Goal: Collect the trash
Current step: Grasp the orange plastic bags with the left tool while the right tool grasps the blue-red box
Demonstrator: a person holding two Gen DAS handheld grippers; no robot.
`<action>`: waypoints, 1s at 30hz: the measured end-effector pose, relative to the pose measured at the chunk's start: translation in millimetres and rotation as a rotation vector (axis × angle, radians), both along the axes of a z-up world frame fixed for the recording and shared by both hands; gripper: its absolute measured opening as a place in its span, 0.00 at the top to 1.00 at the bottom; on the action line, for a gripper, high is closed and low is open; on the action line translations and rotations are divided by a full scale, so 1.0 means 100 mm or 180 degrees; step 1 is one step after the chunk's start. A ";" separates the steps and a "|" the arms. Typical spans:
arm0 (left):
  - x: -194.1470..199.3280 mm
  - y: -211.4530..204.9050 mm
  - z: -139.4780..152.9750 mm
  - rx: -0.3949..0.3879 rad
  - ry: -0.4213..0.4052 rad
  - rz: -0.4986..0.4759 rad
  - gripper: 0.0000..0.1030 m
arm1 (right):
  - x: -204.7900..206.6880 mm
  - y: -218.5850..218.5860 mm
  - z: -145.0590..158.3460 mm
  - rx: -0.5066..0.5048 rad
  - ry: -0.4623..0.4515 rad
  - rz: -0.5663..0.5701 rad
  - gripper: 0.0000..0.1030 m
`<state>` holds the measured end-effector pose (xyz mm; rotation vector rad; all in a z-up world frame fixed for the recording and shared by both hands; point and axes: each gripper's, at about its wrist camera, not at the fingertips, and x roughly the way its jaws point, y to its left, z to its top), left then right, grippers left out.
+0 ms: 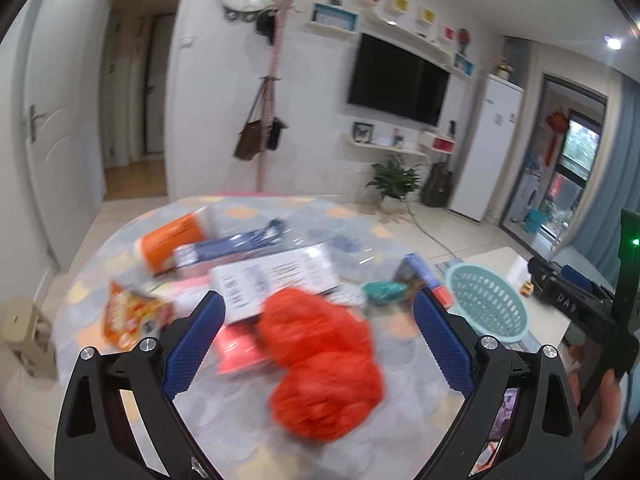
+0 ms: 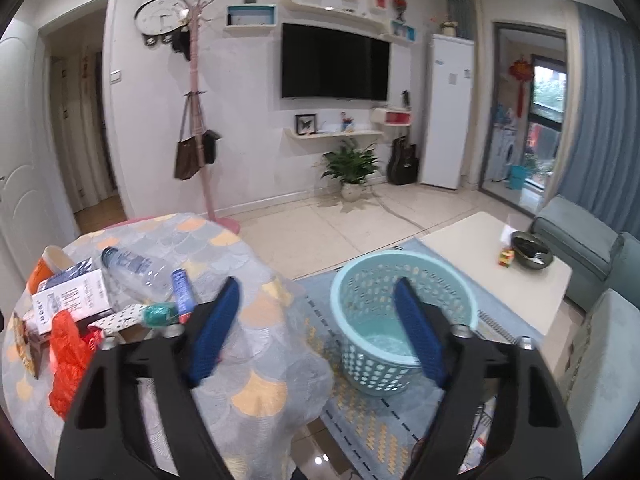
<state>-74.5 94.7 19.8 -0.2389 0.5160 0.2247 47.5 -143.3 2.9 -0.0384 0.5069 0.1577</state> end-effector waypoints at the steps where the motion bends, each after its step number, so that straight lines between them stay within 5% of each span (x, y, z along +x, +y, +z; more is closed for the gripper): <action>1: -0.04 0.06 -0.05 -0.0018 0.0071 0.0022 0.10 | 0.02 0.02 -0.02 0.0024 0.0030 0.0054 0.39; 7: 0.01 0.13 -0.42 -0.0168 0.0566 -0.0083 0.10 | 0.28 0.21 -0.21 0.0311 0.0367 0.0572 0.39; 13: 0.33 0.09 -0.72 -0.0495 0.0780 -0.0187 0.10 | 0.43 0.61 -0.45 0.0062 0.0589 0.0897 0.39; 20: 0.57 -0.03 -0.92 -0.0540 0.1040 -0.0244 0.12 | 0.58 0.87 -0.66 -0.0050 0.0786 0.1033 0.39; 24: 0.59 -0.01 -0.97 -0.0660 0.1056 -0.0343 0.35 | 0.68 0.92 -0.73 -0.0120 0.0873 0.1082 0.65; 30: 0.46 -0.07 -0.85 -0.0481 0.0919 -0.0450 0.61 | 0.77 0.94 -0.79 -0.0050 0.0986 0.1199 0.85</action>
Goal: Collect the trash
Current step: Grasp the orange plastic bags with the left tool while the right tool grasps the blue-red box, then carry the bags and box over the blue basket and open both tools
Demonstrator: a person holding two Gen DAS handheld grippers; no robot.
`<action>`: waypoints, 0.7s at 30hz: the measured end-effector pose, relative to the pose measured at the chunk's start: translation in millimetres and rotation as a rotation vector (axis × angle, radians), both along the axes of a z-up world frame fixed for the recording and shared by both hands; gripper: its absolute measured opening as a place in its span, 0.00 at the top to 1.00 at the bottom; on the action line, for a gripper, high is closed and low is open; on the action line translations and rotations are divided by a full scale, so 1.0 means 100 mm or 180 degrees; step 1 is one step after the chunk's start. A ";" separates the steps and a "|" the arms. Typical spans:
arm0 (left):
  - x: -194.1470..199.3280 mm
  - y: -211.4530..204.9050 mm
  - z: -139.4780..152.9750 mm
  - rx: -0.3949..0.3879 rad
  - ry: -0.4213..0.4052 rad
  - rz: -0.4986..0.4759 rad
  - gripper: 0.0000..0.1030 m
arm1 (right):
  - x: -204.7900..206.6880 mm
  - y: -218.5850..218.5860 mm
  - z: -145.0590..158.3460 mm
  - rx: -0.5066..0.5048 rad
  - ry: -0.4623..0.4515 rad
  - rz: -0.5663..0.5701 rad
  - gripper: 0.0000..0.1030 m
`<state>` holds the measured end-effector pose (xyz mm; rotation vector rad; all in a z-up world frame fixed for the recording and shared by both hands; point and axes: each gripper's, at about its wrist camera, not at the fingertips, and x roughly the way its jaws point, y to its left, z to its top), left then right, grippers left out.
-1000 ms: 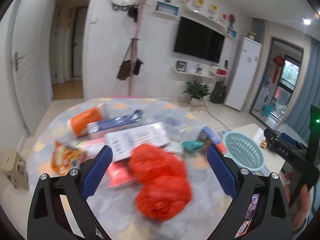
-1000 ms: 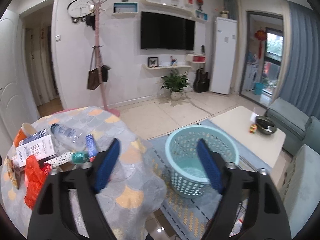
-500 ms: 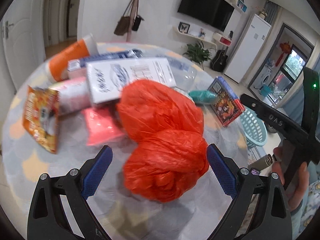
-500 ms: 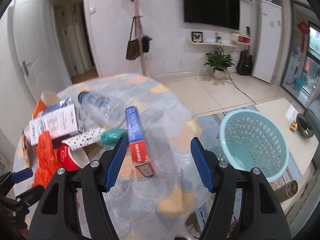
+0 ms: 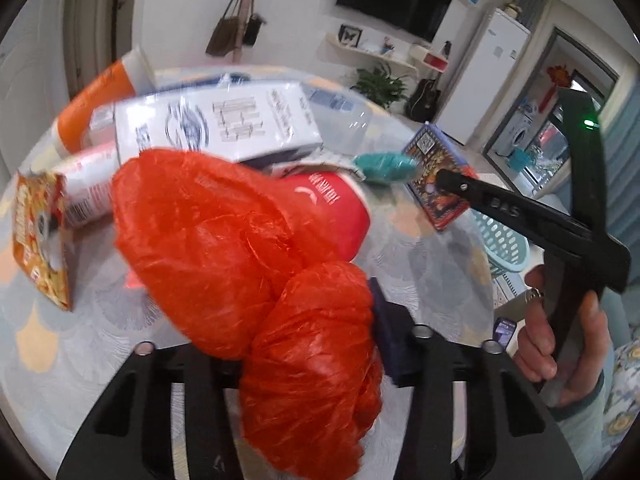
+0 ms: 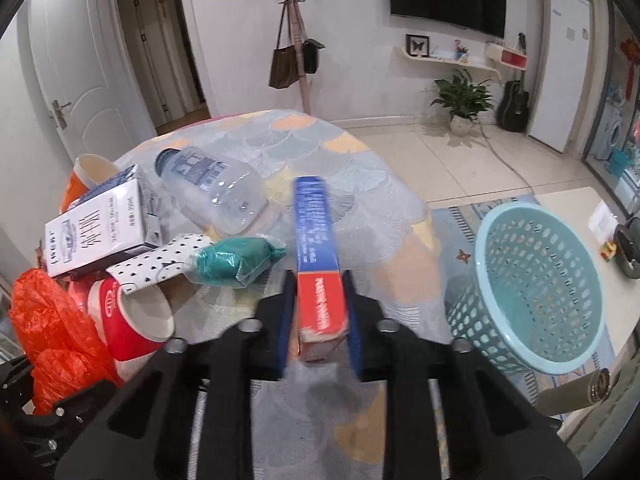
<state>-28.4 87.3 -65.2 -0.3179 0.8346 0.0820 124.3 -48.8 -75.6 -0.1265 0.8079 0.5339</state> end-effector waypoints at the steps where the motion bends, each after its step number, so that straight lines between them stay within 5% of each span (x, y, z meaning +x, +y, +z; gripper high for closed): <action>1: -0.03 -0.02 0.04 0.0046 -0.0035 -0.0013 0.62 | -0.01 -0.02 0.01 0.0007 -0.0031 -0.0007 0.85; 9: -0.14 -0.16 0.49 0.0248 -0.0390 -0.0156 0.64 | -0.15 -0.19 0.32 0.0140 -0.0391 -0.0089 0.85; 15: 0.21 -0.44 0.79 0.0320 -0.0576 -0.0433 0.64 | -0.06 -0.64 0.56 0.0326 -0.0552 -0.0438 0.85; 21: 0.90 -0.88 1.02 -0.0056 -0.0595 -0.0912 0.64 | 0.24 -1.30 0.57 0.0407 -0.0507 -0.1031 0.85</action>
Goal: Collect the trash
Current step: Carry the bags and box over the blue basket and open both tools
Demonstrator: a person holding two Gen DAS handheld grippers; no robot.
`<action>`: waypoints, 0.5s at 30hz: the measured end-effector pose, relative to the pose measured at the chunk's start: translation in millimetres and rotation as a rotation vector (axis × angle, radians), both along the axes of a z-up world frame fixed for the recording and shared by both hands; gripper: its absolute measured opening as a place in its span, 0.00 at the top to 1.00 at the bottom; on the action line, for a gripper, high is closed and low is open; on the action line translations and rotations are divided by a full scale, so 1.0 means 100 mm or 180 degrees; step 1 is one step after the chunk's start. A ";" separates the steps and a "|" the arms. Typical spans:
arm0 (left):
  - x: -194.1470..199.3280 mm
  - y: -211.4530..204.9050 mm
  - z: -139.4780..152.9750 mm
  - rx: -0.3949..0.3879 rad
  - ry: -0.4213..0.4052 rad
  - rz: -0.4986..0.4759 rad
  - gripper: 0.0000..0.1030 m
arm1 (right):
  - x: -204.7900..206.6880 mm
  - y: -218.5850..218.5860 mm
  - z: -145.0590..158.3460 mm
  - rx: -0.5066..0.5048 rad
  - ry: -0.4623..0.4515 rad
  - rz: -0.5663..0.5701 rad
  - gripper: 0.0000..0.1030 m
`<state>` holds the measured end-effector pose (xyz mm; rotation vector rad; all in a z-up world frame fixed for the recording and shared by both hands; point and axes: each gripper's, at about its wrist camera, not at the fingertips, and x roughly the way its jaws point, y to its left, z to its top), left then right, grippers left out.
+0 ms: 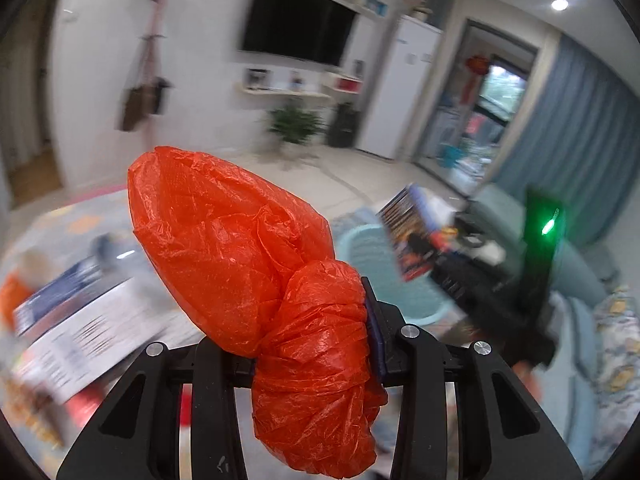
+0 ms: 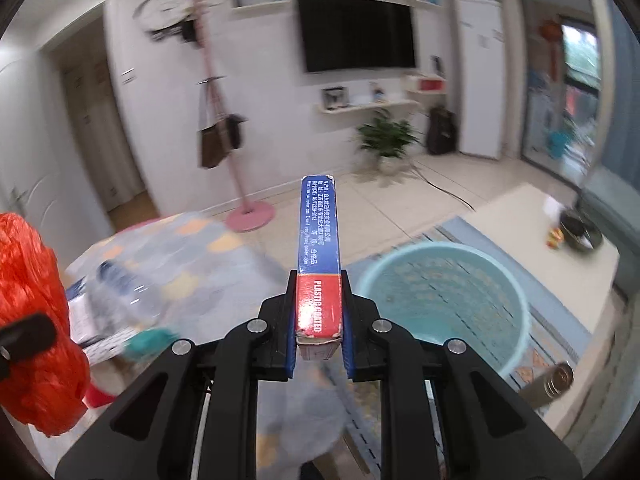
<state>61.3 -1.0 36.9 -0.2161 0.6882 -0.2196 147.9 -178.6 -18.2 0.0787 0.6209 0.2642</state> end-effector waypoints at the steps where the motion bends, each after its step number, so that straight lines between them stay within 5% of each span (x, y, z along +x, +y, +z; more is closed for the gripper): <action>1: 0.13 -0.12 0.04 -0.0023 -0.0049 -0.0093 0.64 | 0.05 -0.11 -0.03 0.0050 0.0038 -0.0084 0.85; 6: 0.80 -0.61 -0.02 -0.0131 -0.0034 -0.0462 0.64 | 0.35 -0.61 -0.33 0.0204 0.0339 -0.0549 0.85; 15: 1.87 -1.49 -0.93 -0.0088 0.0576 -0.0952 0.63 | 0.69 -1.05 -0.99 0.0169 0.0844 -0.0983 0.85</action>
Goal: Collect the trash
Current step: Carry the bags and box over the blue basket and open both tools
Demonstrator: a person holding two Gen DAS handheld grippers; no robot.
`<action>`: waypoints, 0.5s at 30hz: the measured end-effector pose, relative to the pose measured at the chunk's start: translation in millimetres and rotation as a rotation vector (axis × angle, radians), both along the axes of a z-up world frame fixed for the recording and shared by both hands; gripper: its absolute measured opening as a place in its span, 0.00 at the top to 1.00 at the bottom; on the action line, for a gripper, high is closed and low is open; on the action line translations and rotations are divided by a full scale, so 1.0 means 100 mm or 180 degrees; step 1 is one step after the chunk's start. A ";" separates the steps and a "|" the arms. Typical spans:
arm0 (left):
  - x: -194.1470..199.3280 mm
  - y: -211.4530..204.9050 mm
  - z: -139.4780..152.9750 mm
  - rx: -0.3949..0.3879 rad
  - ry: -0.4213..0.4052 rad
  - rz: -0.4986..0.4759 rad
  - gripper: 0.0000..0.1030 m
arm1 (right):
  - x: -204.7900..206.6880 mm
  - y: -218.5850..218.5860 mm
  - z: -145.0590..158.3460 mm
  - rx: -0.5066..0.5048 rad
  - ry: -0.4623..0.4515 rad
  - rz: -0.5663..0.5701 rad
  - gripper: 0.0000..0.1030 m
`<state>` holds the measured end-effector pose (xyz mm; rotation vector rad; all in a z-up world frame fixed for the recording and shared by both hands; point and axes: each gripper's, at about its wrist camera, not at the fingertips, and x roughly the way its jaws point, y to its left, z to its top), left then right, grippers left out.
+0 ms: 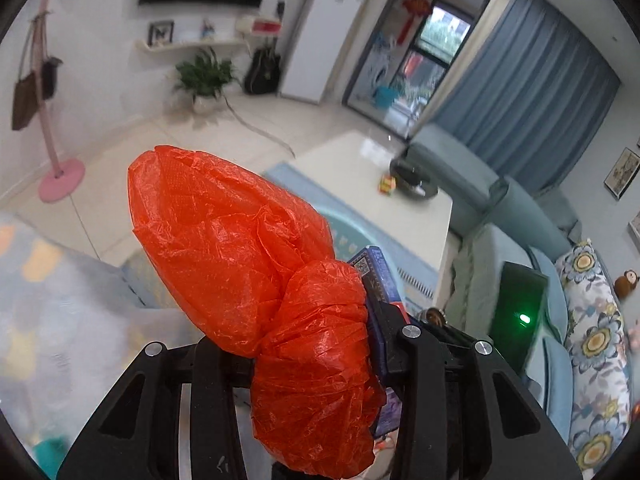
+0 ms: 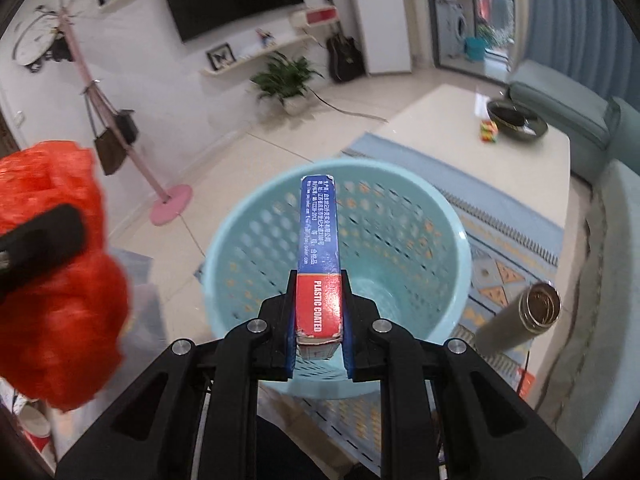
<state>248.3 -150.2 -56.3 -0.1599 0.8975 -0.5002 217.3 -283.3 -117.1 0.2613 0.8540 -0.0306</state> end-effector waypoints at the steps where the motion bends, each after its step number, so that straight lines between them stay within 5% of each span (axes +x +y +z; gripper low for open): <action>1: 0.08 -0.04 -0.09 0.0006 0.0068 -0.0021 0.63 | 0.00 -0.02 -0.07 -0.0021 0.0042 -0.0025 0.85; 7: 0.51 -0.16 -0.47 0.0219 0.0283 0.0006 0.53 | 0.17 -0.08 -0.21 -0.0082 0.0221 -0.0091 0.85; 10: 0.56 -0.11 -0.48 0.0153 0.0279 0.0033 0.32 | 0.23 -0.07 -0.24 -0.0101 0.0255 -0.0067 0.85; 15: 0.44 0.11 -0.33 0.0106 0.0175 0.0111 0.28 | 0.32 -0.01 -0.27 -0.0117 0.0277 -0.0031 0.81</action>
